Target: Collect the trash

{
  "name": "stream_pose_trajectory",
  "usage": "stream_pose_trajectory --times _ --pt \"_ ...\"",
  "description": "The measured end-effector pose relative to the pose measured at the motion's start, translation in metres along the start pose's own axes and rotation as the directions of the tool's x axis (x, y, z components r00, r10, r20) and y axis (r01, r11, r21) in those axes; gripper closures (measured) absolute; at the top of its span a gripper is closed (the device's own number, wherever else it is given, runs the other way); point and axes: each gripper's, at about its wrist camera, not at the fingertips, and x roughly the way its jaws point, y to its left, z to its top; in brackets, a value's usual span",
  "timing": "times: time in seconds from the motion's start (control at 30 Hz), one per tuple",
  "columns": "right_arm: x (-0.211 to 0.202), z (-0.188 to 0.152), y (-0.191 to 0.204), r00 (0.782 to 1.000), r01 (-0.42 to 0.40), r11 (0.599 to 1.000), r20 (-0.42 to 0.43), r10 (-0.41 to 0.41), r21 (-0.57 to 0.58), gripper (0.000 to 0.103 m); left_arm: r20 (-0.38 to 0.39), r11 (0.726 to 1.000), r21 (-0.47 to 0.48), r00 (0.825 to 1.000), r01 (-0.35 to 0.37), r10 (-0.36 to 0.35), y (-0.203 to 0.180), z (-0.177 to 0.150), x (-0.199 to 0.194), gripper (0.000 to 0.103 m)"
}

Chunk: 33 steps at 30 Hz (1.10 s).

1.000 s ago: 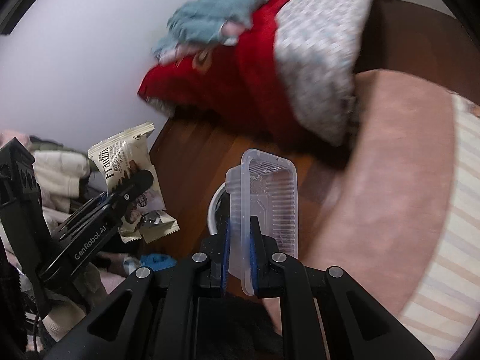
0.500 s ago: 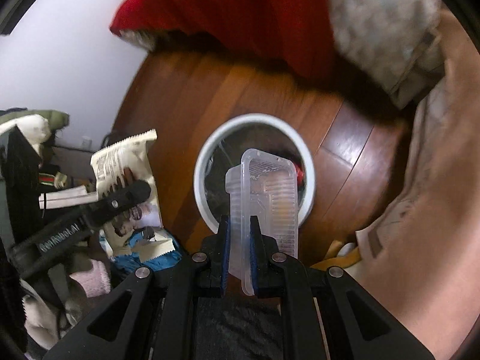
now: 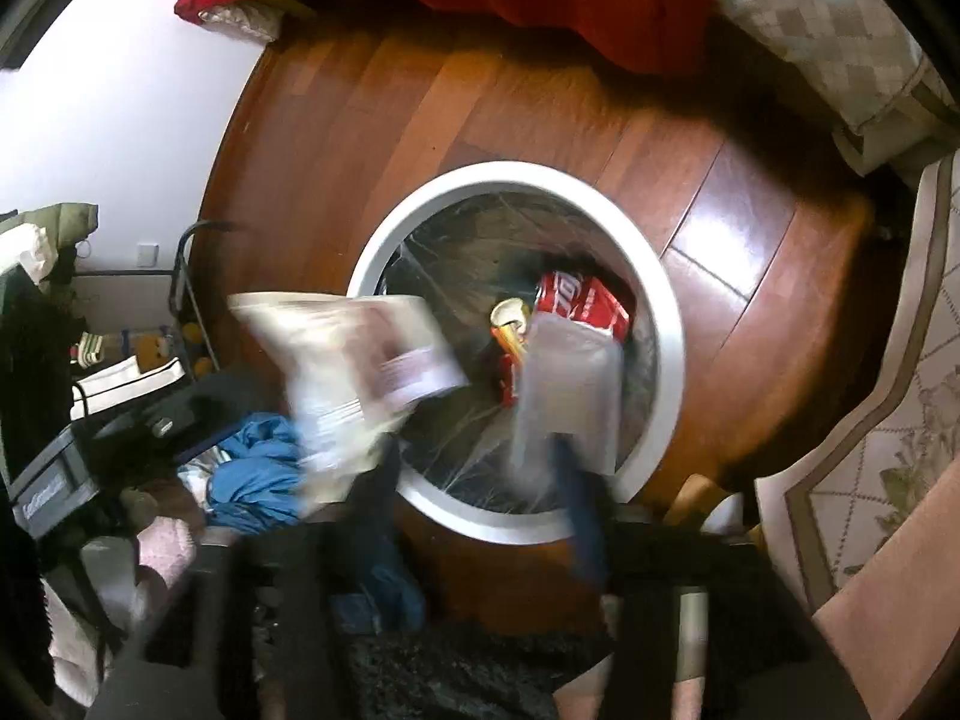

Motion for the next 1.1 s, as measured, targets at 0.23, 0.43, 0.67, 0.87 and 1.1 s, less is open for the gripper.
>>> stream_pose_trajectory --times 0.23,0.43,0.67,0.87,1.1 --pt "-0.030 -0.009 0.003 0.990 0.129 0.990 0.058 -0.126 -0.052 0.000 0.111 0.990 0.041 0.986 -0.133 0.128 0.007 -0.027 -0.032 0.000" --pt "-0.066 -0.038 0.019 0.964 0.259 0.960 0.092 -0.250 -0.105 0.000 0.162 0.984 0.083 0.976 -0.160 0.145 -0.003 -0.061 -0.065 0.000" --pt "-0.120 -0.080 0.036 0.964 0.242 0.961 0.143 -0.224 -0.131 0.000 0.210 0.984 0.132 0.974 -0.120 0.091 -0.022 -0.102 -0.118 0.000" --pt "-0.177 -0.116 0.057 0.963 0.198 0.968 0.213 -0.164 -0.154 0.000 0.267 0.982 0.171 0.963 -0.079 0.031 -0.035 -0.131 -0.173 0.000" --pt "-0.243 -0.156 0.091 0.955 0.144 0.965 0.286 -0.078 -0.218 0.000 0.321 0.978 0.206 0.946 -0.028 -0.040 -0.043 -0.160 -0.230 0.000"
